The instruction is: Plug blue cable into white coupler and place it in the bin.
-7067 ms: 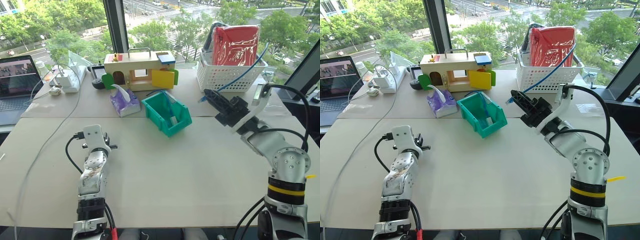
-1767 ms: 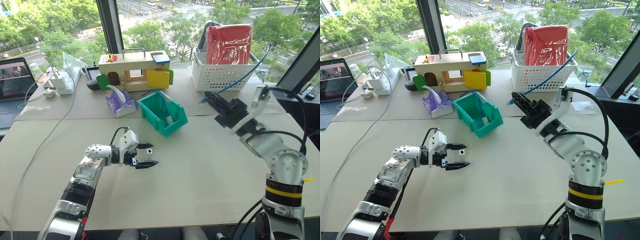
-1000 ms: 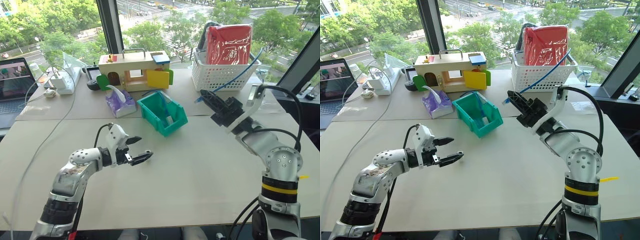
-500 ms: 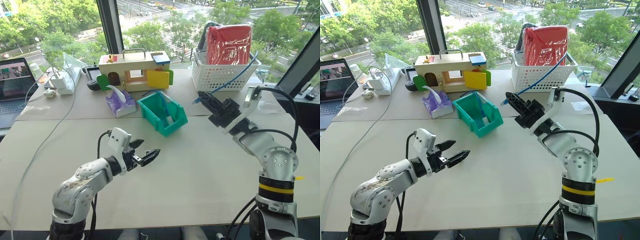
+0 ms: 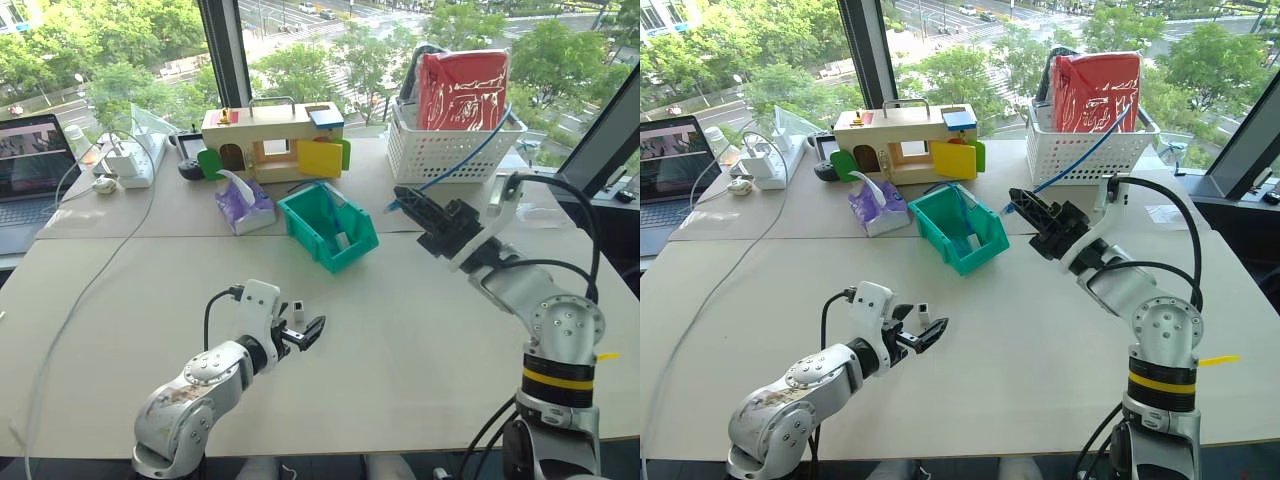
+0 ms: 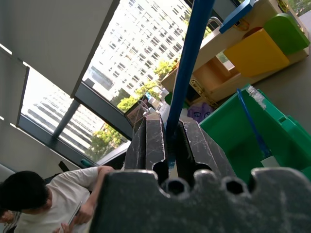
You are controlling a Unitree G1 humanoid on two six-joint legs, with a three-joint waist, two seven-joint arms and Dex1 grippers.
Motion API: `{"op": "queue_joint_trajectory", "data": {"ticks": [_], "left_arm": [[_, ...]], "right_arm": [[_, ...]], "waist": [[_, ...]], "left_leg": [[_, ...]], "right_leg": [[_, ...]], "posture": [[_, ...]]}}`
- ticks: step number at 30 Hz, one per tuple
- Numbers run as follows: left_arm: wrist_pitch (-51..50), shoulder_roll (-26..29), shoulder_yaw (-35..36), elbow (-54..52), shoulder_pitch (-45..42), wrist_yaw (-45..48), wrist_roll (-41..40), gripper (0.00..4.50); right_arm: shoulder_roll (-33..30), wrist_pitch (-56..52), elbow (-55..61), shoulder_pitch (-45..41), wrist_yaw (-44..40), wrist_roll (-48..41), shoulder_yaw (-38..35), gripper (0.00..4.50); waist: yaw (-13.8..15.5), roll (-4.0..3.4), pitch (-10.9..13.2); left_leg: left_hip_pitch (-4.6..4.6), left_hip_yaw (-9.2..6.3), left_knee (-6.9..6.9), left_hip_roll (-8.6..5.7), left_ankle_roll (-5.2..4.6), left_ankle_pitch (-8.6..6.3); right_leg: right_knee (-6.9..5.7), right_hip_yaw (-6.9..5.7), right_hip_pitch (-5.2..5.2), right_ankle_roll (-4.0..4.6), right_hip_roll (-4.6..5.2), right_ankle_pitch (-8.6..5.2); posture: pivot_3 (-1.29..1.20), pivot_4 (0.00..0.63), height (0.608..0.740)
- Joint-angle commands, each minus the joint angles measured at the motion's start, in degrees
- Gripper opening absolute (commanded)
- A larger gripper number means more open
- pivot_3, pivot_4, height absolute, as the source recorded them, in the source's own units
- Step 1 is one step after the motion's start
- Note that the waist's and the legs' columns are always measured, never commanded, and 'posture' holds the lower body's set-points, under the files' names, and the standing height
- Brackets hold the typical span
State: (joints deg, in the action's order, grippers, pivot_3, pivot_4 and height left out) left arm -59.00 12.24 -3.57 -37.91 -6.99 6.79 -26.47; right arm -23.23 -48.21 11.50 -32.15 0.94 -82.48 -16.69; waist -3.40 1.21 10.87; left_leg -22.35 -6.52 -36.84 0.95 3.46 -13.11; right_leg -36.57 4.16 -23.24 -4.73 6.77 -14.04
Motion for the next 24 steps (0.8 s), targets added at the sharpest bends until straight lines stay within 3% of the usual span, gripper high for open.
{"op": "queue_joint_trajectory", "data": {"ticks": [1, 9, 10, 11, 17, 20, 22, 24], "left_arm": [[-0.34, -0.68, 0.28, 0.93, -2.33, -2.47, 2.21, 4.47], [-0.84, -1.69, -3.07, 6.11, -5.78, -2.28, 4.25, 4.47], [-0.98, -1.35, -3.24, 6.43, -6.02, -2.1, 4.49, 3.95], [-1.16, -1.08, -3.36, 6.71, -6.21, -1.81, 4.59, 3.77], [-1.3, 0.47, -2.57, 7.25, -6.95, -0.13, 4.66, 1.48], [0.17, 4.83, -1.67, 7.99, -8.2, 4.07, 4.33, 0.47], [2.36, 7.97, -0.86, 10.02, -9.87, 7.83, 4.15, 0.48], [11.33, 14.95, -1.75, 16.79, -13.82, 19.0, 5.21, 0.48]], "right_arm": [[-0.92, -0.2, 3.62, 0.37, 2.03, -2.94, -1.5, 0.0], [-2.64, 0.89, 6.5, 0.8, 5.9, -5.91, -2.24, 0.0], [-2.77, 1.08, 6.75, 0.99, 6.21, -6.1, -2.3, 0.0], [-2.89, 1.34, 7.03, 1.24, 6.52, -6.21, -2.35, 0.0], [-2.55, 2.63, 8.01, 2.46, 7.28, -6.28, -2.47, 0.0], [-1.58, 3.69, 8.1, 3.4, 6.46, -5.06, -1.86, 0.0], [-1.01, 4.47, 7.96, 3.41, 5.89, -4.46, -1.46, 0.0], [-0.33, 5.22, 7.47, 2.98, 5.08, -3.53, -1.21, 0.0]], "waist": [[0.03, 0.0, 0.0], [0.45, 0.0, 0.0], [0.49, 0.0, 0.0], [0.51, 0.0, 0.0], [0.67, 0.0, 0.0], [0.67, 0.0, 0.0], [0.64, 0.0, 0.0], [0.67, 0.0, 0.0]], "left_leg": [[0.0, 0.0, 0.0, 0.0, 0.0, 0.0], [-0.04, 0.0, 0.0, 0.0, 0.0, 0.0], [-0.04, 0.0, 0.0, -0.01, 0.0, 0.0], [-0.05, 0.0, 0.0, 0.0, 0.0, 0.0], [-0.05, 0.0, 0.0, 0.0, 0.0, 0.0], [-0.06, 0.0, 0.0, 0.0, 0.0, 0.0], [-0.06, 0.0, 0.01, 0.0, 0.0, 0.0], [-0.05, 0.0, 0.01, 0.0, 0.0, 0.0]], "right_leg": [[0.0, 0.0, 0.0, 0.0, 0.0, 0.0], [0.07, -0.01, 0.0, 0.0, 0.0, 0.0], [0.08, 0.0, 0.0, 0.01, 0.0, 0.0], [0.1, -0.01, 0.0, 0.0, 0.0, 0.0], [0.14, -0.01, 0.01, 0.01, 0.0, 0.0], [0.16, -0.01, 0.01, 0.01, 0.0, 0.0], [0.16, -0.01, 0.01, 0.01, 0.0, 0.0], [0.16, -0.01, 0.0, 0.02, 0.0, 0.0]], "posture": [[0.0, 0.15, 0.74], [0.0, 0.15, 0.74], [0.0, 0.15, 0.74], [0.0, 0.15, 0.74], [0.0, 0.15, 0.74], [0.0, 0.15, 0.74], [0.0, 0.15, 0.74], [0.0, 0.15, 0.74]]}}
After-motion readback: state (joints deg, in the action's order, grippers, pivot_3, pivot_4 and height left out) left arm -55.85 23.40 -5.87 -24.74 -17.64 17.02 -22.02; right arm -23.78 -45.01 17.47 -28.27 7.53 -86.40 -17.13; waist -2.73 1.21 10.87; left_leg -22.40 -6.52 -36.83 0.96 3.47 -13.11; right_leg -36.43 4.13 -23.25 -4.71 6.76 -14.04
